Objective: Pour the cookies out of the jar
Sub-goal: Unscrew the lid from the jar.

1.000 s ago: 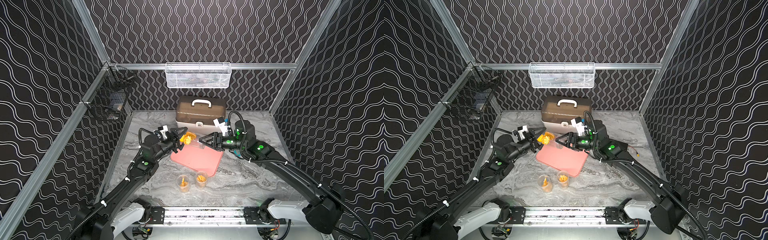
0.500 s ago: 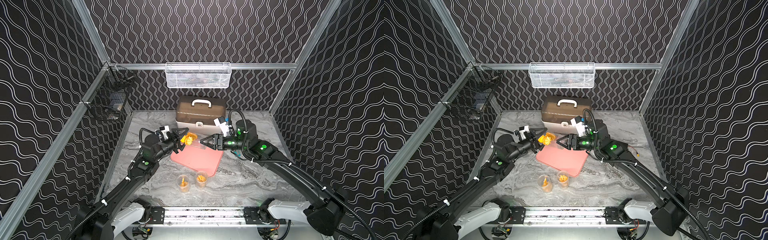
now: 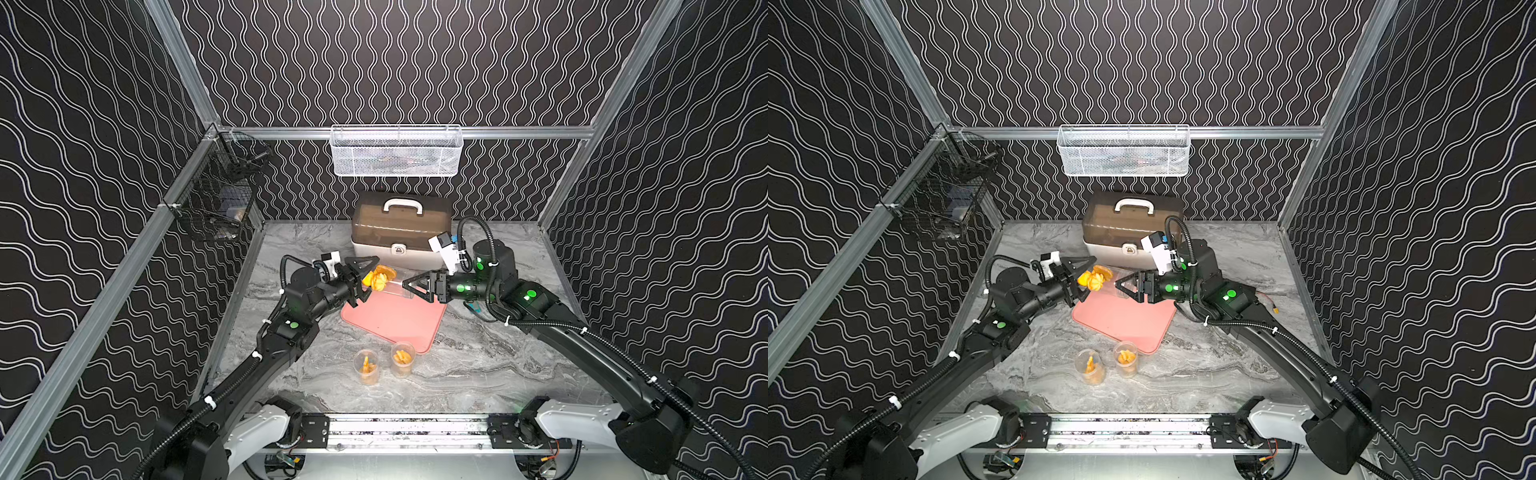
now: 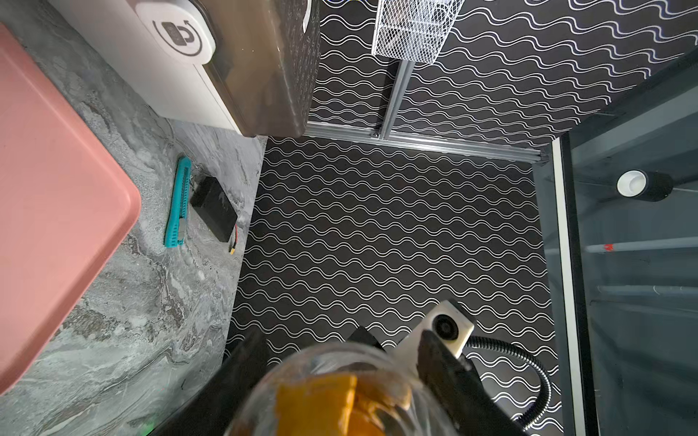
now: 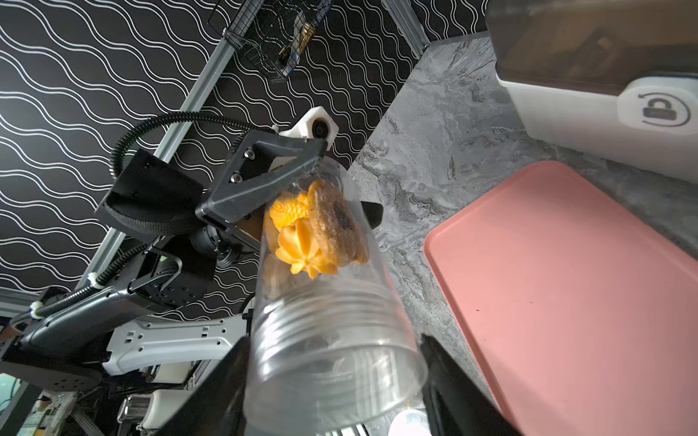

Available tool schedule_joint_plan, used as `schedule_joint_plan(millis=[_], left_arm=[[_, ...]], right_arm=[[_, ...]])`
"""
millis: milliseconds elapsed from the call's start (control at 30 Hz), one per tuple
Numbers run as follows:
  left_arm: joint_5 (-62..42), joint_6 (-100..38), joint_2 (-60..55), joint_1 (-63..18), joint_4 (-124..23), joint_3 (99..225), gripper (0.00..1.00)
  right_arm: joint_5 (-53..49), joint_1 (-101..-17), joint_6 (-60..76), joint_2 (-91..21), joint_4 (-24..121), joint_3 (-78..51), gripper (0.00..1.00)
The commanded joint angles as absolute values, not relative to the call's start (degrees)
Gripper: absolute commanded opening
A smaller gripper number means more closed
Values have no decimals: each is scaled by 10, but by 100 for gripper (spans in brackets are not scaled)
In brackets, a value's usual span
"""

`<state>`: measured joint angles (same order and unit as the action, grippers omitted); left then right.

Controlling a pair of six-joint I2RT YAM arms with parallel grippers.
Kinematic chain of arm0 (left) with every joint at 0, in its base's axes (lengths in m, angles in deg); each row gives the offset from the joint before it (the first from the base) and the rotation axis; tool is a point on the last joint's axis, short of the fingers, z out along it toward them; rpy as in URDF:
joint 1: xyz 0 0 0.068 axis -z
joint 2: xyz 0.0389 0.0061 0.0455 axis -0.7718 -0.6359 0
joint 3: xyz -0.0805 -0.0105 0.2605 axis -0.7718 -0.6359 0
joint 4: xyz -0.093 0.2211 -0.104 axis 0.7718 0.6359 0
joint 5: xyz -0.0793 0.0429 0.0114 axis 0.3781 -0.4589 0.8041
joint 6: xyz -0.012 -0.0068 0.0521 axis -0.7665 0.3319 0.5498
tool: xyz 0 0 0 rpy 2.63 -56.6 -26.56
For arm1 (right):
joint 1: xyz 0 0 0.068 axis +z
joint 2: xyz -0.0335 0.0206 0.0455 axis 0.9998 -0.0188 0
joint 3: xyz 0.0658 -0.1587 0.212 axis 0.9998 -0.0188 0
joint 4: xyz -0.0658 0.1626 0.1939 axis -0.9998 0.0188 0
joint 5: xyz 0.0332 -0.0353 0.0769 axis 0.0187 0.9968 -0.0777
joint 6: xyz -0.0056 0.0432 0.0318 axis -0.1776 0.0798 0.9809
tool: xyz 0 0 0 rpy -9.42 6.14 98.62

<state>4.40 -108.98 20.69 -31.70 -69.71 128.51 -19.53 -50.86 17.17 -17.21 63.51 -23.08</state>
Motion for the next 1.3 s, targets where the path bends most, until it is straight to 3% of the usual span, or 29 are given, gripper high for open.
schedule_joint_plan(millis=[0, 500, 567, 600, 633, 667, 867, 1067, 1267], left_arm=[[-13, -1095, 205, -325, -687, 1289, 53], [-8, -1092, 203, -326, -684, 1287, 53], [-8, -1093, 203, -326, -684, 1285, 53], [-7, -1092, 204, -326, -683, 1284, 53], [-7, -1092, 203, -326, -684, 1284, 53], [-7, -1093, 203, -326, -686, 1283, 53], [6, -1093, 200, -328, -695, 1284, 53], [13, -1095, 200, -329, -700, 1287, 53], [16, -1098, 204, -330, -702, 1289, 53]], right_arm=[[-157, -511, 113, -164, 670, -225, 68], [-168, -508, 13, -148, 624, -281, 71], [-175, -508, 20, -150, 624, -279, 74], [-181, -508, 27, -149, 622, -278, 80], [-184, -508, 45, -148, 615, -279, 95], [-187, -507, 64, -146, 608, -280, 100], [-239, -514, 262, -167, 617, -254, 100], [-213, -524, 432, -163, 648, -236, 100], [-230, -524, 499, -178, 612, -245, 100]])
